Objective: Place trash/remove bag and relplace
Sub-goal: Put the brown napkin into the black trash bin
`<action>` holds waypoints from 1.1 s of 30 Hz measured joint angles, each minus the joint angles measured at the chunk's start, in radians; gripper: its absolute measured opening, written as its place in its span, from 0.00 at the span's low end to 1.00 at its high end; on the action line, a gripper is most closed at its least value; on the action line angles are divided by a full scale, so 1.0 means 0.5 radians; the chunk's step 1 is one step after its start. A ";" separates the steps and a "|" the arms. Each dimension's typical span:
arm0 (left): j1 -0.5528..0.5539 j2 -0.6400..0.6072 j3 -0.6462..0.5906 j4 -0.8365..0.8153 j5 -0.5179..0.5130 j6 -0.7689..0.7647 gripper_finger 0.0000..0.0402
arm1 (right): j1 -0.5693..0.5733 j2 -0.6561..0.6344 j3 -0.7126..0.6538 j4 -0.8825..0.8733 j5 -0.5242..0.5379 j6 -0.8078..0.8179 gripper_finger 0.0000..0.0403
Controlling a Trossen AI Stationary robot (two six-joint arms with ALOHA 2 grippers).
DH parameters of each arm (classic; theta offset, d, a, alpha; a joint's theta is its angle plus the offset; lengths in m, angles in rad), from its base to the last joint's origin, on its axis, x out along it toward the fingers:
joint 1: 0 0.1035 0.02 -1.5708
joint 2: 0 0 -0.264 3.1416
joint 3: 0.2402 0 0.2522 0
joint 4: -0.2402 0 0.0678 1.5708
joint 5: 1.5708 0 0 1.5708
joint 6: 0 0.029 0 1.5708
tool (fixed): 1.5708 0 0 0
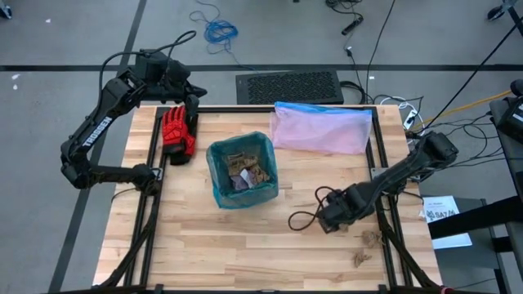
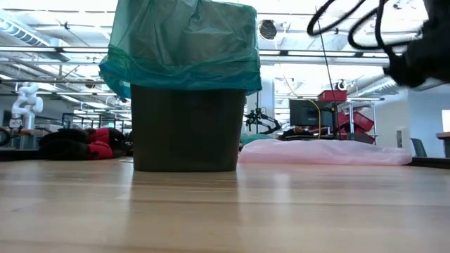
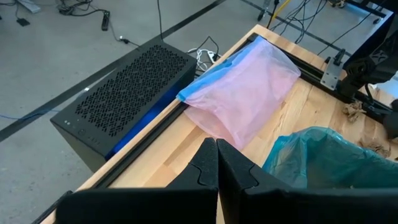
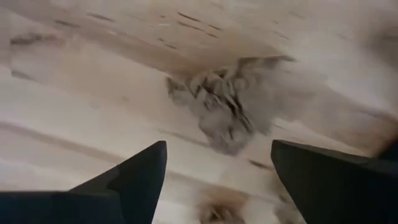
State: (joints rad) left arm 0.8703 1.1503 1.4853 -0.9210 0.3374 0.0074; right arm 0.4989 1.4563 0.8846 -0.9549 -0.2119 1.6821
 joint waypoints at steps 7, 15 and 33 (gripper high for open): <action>0.000 0.000 0.000 -0.001 0.000 -0.001 0.00 | 0.016 -0.001 -0.381 0.481 0.008 0.280 0.69; 0.000 0.000 0.000 -0.005 -0.001 -0.002 0.00 | -0.018 -0.010 -0.481 0.556 0.073 0.456 0.48; 0.000 0.002 0.000 -0.001 -0.001 -0.002 0.00 | -0.331 0.001 0.229 0.355 0.676 0.240 0.00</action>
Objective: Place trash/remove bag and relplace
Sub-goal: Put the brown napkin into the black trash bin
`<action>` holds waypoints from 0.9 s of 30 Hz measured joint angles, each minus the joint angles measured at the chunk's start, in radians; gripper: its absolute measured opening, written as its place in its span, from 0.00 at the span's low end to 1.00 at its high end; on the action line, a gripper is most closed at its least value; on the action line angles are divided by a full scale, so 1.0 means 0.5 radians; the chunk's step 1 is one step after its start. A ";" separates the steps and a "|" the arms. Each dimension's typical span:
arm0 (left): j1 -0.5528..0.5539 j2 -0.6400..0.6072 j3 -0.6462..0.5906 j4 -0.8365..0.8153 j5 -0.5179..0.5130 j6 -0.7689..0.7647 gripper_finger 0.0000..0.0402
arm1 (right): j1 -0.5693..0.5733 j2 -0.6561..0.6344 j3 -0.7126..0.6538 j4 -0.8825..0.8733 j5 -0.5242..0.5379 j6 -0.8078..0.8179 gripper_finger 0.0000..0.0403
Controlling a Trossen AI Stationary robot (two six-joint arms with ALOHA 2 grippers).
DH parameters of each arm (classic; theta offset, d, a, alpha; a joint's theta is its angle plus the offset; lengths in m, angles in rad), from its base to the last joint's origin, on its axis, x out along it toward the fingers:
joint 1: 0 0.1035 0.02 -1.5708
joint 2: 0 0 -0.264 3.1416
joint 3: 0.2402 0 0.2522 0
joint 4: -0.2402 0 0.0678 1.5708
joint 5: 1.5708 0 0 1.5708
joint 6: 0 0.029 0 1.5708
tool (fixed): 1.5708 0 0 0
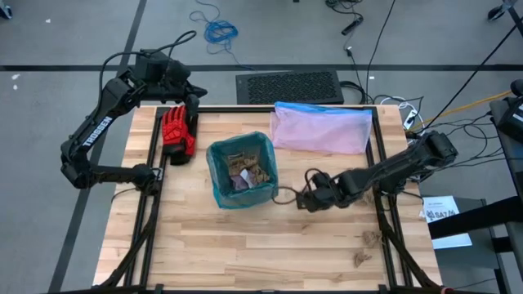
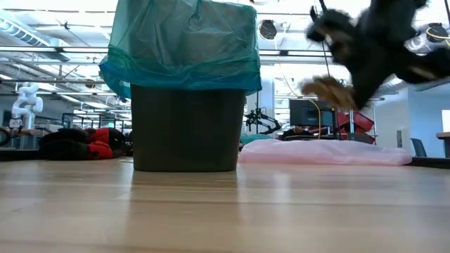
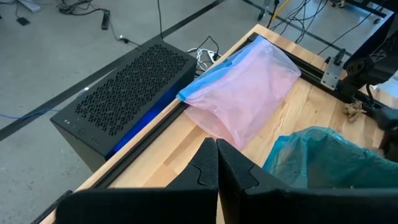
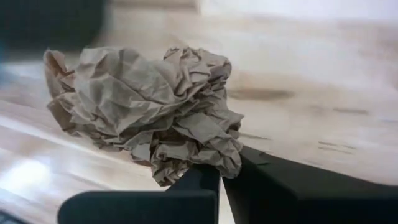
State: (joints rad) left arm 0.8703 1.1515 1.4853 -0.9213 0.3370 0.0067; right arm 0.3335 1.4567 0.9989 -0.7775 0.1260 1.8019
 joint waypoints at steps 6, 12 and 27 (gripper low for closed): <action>0.000 0.000 0.000 0.000 0.000 0.000 0.00 | -0.134 0.000 0.521 -0.488 0.287 -0.172 0.00; 0.000 0.000 0.000 0.000 0.001 0.000 0.00 | -0.298 -0.004 1.017 -0.635 0.533 -0.726 0.00; 0.000 0.000 0.000 0.005 0.001 0.002 0.00 | -0.768 0.569 1.863 -0.447 0.009 -2.291 0.00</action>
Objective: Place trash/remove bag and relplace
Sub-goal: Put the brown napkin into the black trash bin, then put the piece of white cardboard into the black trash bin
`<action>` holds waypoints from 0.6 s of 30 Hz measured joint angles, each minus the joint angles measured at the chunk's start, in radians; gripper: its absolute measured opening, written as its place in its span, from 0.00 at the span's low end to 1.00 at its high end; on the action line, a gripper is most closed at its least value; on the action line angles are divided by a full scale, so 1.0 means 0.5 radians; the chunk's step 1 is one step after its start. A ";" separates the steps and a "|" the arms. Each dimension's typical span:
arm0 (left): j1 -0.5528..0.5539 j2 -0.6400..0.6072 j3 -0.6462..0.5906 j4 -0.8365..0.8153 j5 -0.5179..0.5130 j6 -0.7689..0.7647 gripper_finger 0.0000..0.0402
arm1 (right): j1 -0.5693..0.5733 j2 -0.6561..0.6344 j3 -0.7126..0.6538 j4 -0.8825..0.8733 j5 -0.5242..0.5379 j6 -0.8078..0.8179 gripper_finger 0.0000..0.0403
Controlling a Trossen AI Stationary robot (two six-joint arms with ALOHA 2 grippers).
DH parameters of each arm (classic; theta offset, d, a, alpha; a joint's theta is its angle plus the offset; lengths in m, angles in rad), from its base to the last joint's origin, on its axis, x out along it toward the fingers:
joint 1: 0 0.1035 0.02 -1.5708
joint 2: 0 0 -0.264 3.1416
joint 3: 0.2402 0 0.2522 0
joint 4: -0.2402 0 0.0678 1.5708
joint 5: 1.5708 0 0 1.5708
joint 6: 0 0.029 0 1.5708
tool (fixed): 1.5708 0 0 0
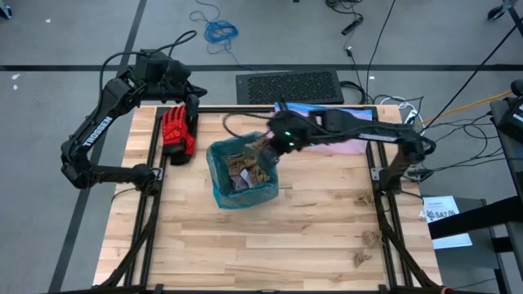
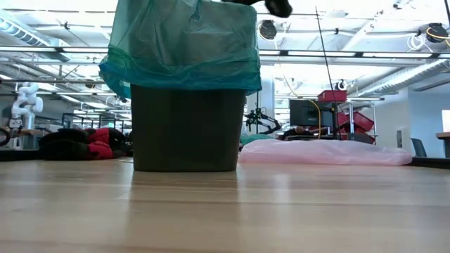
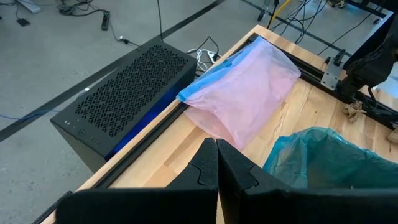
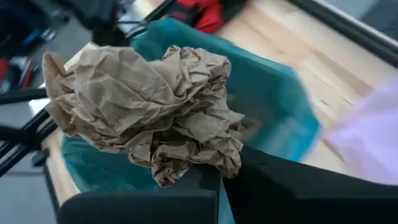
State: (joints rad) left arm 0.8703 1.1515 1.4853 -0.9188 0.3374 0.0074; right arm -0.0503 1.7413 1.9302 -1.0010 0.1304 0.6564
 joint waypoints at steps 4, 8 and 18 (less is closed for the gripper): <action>0.000 0.000 0.000 0.003 0.000 -0.001 0.00 | -0.050 0.227 0.259 -0.094 -0.277 -0.083 0.06; 0.000 0.000 0.000 0.026 0.000 -0.001 0.00 | -0.070 0.377 0.385 -0.299 -0.378 -0.088 0.23; 0.000 0.000 0.000 0.042 0.000 0.000 0.00 | -0.047 0.376 0.398 -0.825 -0.514 0.048 0.64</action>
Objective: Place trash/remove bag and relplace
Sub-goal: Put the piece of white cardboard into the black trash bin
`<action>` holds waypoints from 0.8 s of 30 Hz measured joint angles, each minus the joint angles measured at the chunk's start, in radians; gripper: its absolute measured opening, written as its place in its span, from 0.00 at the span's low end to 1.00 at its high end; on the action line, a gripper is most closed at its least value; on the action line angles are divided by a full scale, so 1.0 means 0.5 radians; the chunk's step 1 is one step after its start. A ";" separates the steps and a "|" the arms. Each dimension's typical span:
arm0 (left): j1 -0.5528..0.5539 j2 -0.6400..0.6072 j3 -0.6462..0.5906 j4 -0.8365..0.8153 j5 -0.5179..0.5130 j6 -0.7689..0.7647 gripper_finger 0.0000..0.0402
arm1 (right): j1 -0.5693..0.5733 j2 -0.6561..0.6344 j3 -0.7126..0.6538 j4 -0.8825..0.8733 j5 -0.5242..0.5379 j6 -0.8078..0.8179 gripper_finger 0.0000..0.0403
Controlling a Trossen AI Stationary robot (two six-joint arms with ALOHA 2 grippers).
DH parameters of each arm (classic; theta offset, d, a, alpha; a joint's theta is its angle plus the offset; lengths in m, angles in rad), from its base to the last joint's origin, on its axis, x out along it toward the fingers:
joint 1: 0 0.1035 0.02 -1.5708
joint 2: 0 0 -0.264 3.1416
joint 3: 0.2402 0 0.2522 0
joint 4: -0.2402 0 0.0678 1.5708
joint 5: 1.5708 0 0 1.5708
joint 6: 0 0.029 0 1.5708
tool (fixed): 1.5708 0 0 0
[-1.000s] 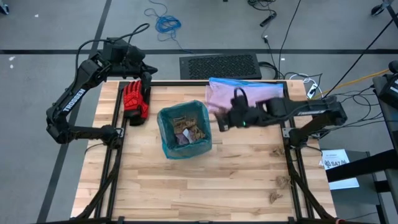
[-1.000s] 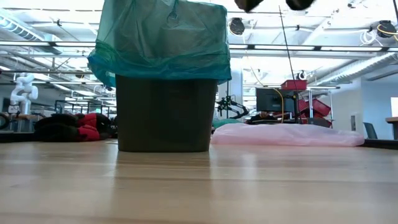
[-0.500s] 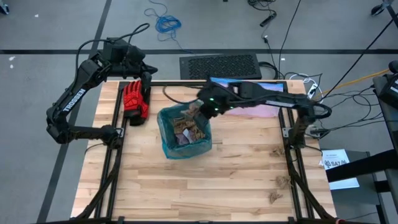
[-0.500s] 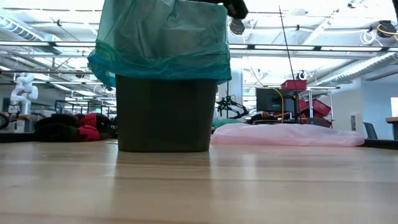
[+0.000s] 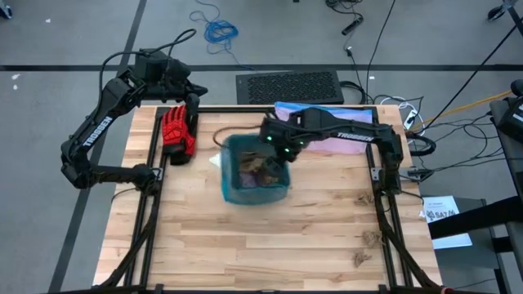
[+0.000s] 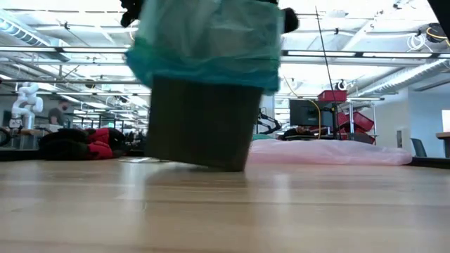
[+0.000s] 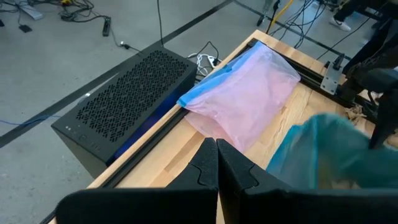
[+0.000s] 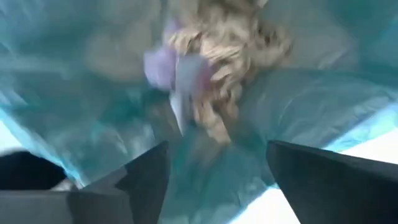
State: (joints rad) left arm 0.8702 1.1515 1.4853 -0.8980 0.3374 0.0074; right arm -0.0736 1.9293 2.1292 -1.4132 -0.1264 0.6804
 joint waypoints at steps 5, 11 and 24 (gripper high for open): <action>0.000 0.001 0.000 -0.001 0.000 0.021 0.00 | 0.132 -0.039 -0.039 -0.298 0.032 -0.020 0.67; -0.001 0.001 0.000 0.000 0.000 0.056 0.00 | 0.149 -0.084 -0.053 -0.074 0.048 0.075 0.67; 0.000 0.024 0.001 -0.030 -0.035 0.104 0.00 | 0.209 -0.429 -0.053 -0.230 0.191 0.157 0.66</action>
State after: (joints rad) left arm 0.8703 1.1635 1.4859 -0.9128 0.3201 0.0592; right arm 0.0307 1.7146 2.1029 -1.5283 -0.0309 0.7589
